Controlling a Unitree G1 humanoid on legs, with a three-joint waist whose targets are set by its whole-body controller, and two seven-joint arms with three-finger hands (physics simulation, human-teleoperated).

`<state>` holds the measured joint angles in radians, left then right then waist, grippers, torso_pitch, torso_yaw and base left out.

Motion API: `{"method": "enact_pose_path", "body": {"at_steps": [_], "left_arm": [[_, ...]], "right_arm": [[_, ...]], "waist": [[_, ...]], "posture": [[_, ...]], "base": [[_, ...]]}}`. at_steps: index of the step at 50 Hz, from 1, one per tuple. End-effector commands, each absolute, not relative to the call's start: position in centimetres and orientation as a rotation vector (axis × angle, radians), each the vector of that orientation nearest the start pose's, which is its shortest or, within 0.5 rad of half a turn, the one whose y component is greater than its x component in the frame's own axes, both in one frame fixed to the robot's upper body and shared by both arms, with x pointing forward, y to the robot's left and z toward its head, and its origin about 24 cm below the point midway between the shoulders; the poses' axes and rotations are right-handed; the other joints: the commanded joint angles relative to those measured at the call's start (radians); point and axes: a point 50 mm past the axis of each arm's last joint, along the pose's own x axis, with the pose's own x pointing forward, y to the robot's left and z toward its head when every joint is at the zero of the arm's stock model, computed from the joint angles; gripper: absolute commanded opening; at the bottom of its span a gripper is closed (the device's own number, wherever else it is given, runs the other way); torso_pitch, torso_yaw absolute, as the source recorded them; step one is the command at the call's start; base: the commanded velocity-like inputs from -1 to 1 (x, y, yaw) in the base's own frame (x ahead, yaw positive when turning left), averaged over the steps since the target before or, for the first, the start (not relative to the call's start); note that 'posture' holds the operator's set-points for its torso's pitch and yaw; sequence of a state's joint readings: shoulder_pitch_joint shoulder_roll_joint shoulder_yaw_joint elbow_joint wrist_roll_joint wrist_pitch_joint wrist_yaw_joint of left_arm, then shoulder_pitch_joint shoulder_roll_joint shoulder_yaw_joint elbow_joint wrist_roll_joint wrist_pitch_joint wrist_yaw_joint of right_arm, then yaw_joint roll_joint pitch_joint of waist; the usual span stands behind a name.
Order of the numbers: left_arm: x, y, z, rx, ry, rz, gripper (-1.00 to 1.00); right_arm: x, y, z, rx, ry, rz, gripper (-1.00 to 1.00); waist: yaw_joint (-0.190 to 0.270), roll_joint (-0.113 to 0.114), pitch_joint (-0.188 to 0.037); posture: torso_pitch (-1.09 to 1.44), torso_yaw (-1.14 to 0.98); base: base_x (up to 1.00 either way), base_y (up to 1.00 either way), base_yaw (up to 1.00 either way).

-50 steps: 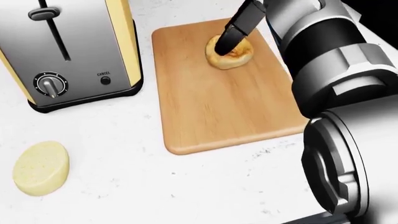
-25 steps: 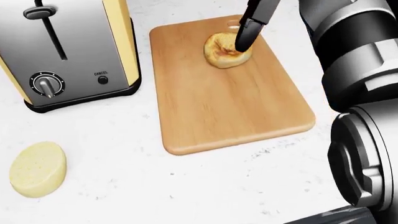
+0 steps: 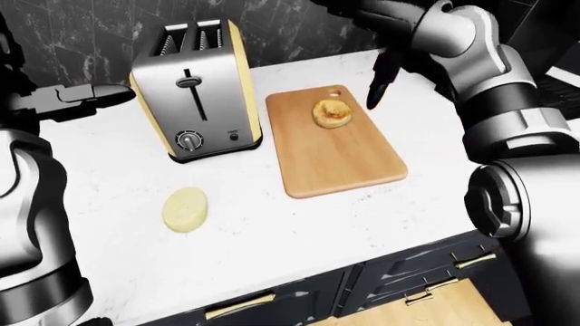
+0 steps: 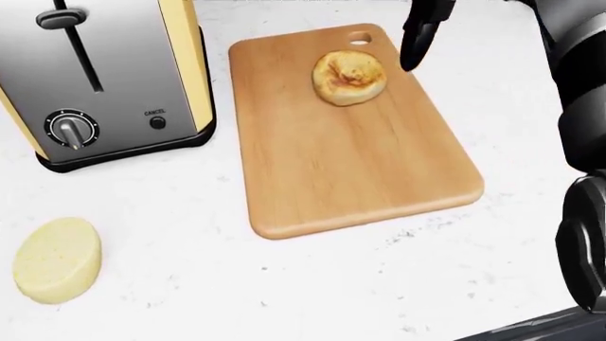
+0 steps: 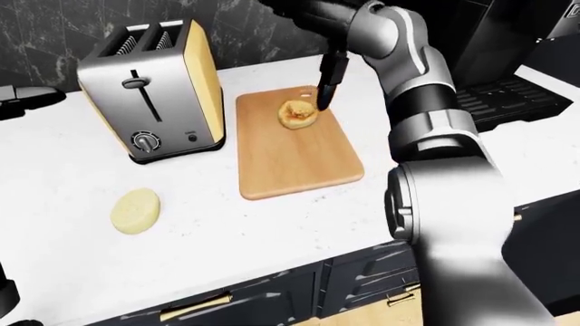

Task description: Place the bread and cheese on the cutting board.

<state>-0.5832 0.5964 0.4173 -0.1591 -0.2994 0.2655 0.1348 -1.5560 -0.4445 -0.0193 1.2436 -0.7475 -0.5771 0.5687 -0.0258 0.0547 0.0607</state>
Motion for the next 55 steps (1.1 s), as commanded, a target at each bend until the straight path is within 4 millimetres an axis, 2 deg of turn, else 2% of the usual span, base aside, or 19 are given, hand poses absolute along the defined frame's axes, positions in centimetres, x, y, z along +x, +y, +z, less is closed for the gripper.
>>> {"method": "enact_pose_path", "body": {"at_steps": [1,5,11,21,33,55], "left_arm": [[26.9,29.0,30.6,0.144,-0.731,0.391,1.00],[27.0,29.0,30.5,0.145,-0.730,0.391,1.00],[26.9,29.0,30.5,0.145,-0.728,0.390,1.00],[27.0,29.0,30.5,0.145,-0.728,0.389,1.00],[27.0,28.9,30.6,0.143,-0.730,0.388,1.00],[27.0,28.9,30.5,0.144,-0.729,0.387,1.00]], "right_arm": [[39.4,-13.4,36.5,-1.249,-0.518,0.527,1.00],[38.8,-13.6,36.8,-1.247,-0.524,0.598,1.00],[37.6,-13.2,35.8,-1.289,-0.547,0.757,1.00],[36.1,-12.6,35.7,-1.262,-0.543,0.760,1.00],[33.7,-12.4,35.0,-1.344,-0.566,0.829,1.00],[29.1,-10.4,33.8,-1.396,-0.592,0.991,1.00]], "waist": [[0.000,0.002,-0.031],[-0.001,-0.002,-0.029],[-0.002,-0.007,-0.027],[0.001,-0.007,-0.028],[0.000,-0.008,-0.029],[-0.003,-0.006,-0.028]], "posture": [[0.00,0.00],[0.00,0.00],[0.00,0.00],[0.00,0.00],[0.00,0.00],[0.00,0.00]], "base": [[0.00,0.00,0.00],[0.00,0.00,0.00],[0.00,0.00,0.00],[0.00,0.00,0.00],[0.00,0.00,0.00],[0.00,0.00,0.00]]}}
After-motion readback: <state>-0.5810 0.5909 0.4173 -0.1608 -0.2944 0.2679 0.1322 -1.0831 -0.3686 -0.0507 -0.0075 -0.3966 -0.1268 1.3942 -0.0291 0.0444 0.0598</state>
